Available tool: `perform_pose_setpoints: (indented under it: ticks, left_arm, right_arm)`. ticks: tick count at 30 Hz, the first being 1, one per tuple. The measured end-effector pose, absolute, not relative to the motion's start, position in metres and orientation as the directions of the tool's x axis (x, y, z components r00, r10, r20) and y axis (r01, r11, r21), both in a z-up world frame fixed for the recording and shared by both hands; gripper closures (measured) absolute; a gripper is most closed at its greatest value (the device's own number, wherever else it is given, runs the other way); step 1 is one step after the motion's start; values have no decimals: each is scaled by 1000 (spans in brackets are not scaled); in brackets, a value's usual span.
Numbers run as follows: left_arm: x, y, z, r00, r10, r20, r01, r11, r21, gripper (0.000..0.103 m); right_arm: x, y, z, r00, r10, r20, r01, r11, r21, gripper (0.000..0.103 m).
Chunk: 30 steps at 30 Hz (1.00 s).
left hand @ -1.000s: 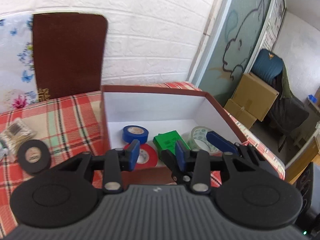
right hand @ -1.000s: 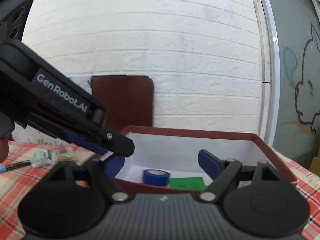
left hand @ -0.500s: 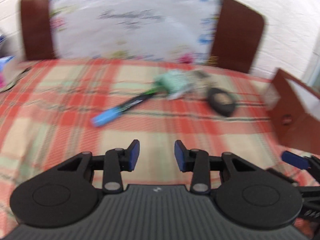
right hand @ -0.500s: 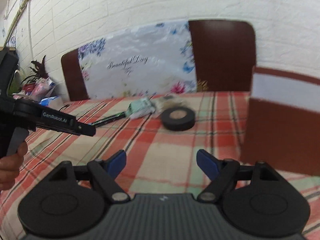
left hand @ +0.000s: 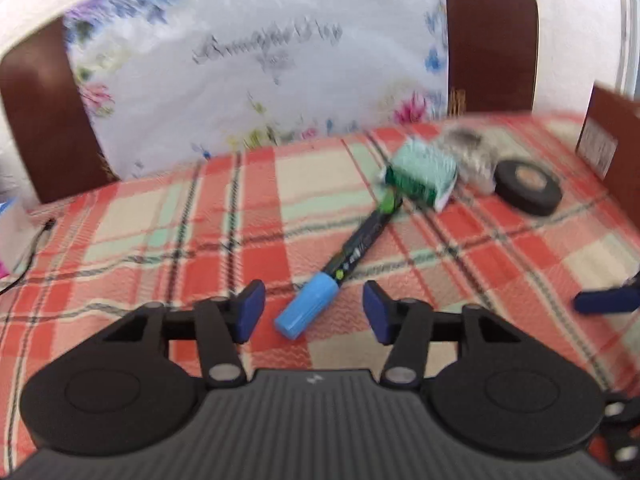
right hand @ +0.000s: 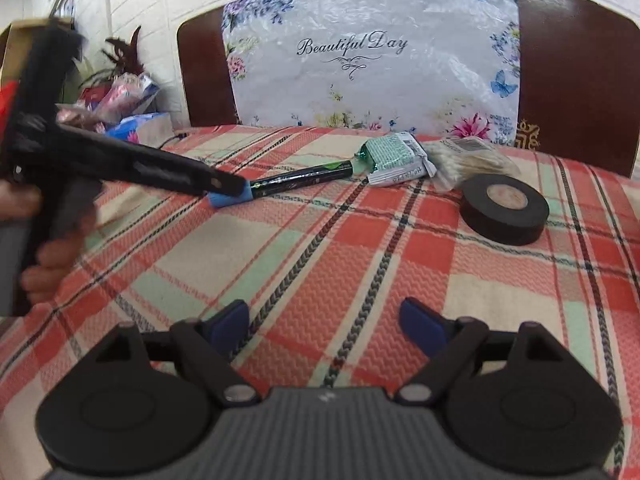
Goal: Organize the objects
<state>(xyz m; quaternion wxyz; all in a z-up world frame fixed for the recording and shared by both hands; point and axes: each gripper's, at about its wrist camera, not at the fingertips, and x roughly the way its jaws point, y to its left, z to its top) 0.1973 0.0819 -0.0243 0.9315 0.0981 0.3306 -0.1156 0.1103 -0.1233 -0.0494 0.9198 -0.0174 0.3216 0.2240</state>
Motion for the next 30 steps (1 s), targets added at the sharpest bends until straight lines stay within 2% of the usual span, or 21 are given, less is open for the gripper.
perform_pose_setpoints:
  ticks: [3,6,11,13,15,18,19,20,22,23,27,30]
  left_arm:
    - [200,91,-23,738,-210,-642,258,966,-20,83]
    - [176,84,-20,668,-348,-658,324,932,-164,84]
    - [101,36,-26,614,-458,-643,527,844,-98,84]
    - [76,16,-25,526,-555,-645,648,752,-120,84]
    - [54,-7,-25,453,-607,-653,760,646,-72,84]
    - [34,-25,-25,441,-596,-671,833,550,59,82]
    - [37,-24,-23,437,-592,-677,835,547,61,80]
    - [42,-20,-21,438,-585,-683,827,560,51,80]
    - [55,-10,-18,501,-528,-686,766,640,67,71]
    - [61,-2,-15,538,-494,-683,725,684,77,70]
    - [74,35,-2,598,-434,-674,578,816,-13,61]
    - [76,46,3,598,-412,-687,511,857,-69,57]
  right_arm:
    - [111,-136,-48,700,414,-582,-387,905,178,23]
    - [109,-149,-45,708,412,-573,-346,911,226,25]
    - [99,-188,-39,730,428,-534,-248,892,377,29]
    - [89,-206,-34,744,423,-517,-212,884,418,30]
    - [80,-219,-29,761,406,-505,-187,884,429,32]
    - [66,-230,-19,784,366,-501,-192,911,364,32]
    - [64,-232,-19,777,361,-515,-199,918,343,32]
    - [62,-235,-20,750,374,-546,-214,918,334,32]
    - [61,-240,-30,691,386,-612,-217,918,333,38]
    - [58,-242,-37,655,401,-640,-225,912,342,39]
    - [30,-243,-34,646,462,-608,-339,887,314,41]
    - [24,-235,-22,682,423,-596,-406,898,172,40]
